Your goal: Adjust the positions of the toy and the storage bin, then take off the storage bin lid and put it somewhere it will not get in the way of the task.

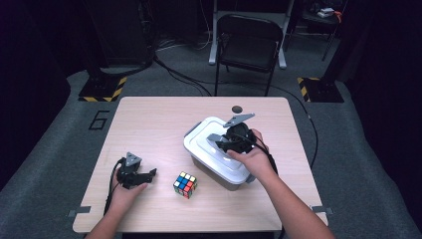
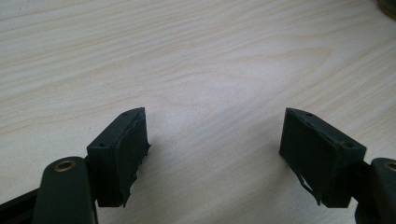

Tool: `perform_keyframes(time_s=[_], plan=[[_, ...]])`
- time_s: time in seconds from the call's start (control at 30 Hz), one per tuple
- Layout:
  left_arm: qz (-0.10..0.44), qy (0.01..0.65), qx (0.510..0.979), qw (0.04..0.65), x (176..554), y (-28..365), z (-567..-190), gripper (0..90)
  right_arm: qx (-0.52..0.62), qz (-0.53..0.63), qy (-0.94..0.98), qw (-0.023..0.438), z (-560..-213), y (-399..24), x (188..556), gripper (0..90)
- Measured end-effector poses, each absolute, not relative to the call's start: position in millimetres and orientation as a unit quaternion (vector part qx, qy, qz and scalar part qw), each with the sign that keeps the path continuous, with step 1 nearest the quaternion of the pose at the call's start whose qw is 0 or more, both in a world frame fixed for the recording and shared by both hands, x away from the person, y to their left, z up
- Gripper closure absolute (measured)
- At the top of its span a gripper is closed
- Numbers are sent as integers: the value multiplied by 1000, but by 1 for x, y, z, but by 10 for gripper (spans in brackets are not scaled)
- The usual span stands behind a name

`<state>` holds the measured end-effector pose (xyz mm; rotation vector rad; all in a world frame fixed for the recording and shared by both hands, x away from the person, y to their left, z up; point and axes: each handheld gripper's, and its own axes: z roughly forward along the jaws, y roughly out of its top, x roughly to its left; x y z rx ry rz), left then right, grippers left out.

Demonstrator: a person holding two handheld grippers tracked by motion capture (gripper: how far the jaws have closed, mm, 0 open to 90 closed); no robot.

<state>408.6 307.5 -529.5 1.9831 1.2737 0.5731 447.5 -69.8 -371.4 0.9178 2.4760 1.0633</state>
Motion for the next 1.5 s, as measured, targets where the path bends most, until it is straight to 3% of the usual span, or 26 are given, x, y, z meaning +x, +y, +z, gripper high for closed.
perform_keyframes(time_s=[1.5], plan=[[219,491,768,349,407,308,-529,229,314,365,858,179,-335,-72,444,670]])
